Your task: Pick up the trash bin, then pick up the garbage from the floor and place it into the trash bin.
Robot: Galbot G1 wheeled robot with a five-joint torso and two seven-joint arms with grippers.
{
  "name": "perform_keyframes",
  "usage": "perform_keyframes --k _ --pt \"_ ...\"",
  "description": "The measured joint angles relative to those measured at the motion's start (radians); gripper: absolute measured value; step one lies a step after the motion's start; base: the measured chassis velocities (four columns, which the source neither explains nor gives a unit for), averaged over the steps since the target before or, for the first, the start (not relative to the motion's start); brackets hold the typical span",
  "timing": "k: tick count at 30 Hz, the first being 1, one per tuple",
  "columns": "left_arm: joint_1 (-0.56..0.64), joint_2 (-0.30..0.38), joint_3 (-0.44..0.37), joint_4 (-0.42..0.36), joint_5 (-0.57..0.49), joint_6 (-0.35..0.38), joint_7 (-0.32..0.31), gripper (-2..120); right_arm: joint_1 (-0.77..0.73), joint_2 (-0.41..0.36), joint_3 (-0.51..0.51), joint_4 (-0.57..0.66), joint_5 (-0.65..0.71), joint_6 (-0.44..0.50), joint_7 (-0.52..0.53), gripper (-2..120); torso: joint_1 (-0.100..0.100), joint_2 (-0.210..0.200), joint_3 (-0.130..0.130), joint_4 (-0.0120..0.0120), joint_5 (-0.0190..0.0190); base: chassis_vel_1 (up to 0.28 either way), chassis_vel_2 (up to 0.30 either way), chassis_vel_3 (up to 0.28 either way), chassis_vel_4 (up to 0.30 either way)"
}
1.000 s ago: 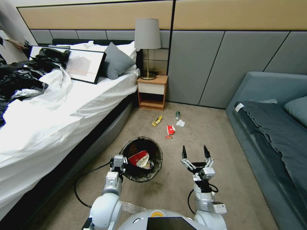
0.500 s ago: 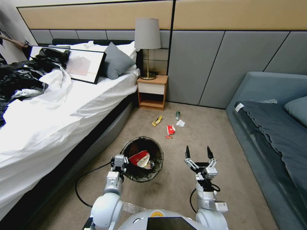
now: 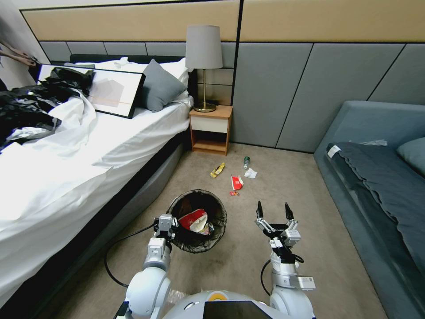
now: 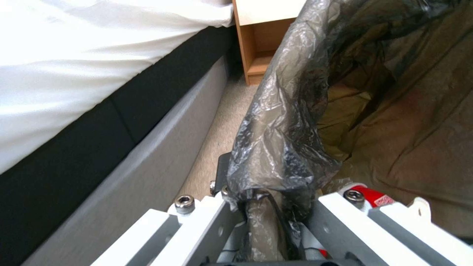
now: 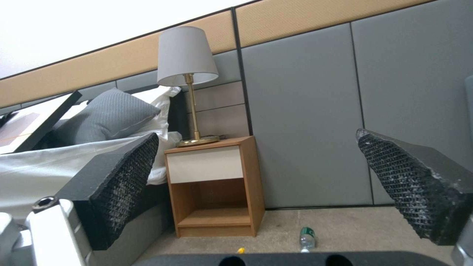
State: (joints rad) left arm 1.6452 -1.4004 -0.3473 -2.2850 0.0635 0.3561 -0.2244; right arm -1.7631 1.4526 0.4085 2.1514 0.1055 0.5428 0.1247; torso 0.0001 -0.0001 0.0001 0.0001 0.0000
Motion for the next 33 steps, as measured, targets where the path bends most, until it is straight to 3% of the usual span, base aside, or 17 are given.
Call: perform_keyframes --k 33 --pt "0.008 0.001 0.0 -0.007 0.005 -0.003 -0.001 2 0.016 -0.004 0.005 -0.008 -0.012 -0.002 -0.012 100 0.0 0.0 0.0 -0.0002 0.0 -0.151 0.157 0.146 -0.155"
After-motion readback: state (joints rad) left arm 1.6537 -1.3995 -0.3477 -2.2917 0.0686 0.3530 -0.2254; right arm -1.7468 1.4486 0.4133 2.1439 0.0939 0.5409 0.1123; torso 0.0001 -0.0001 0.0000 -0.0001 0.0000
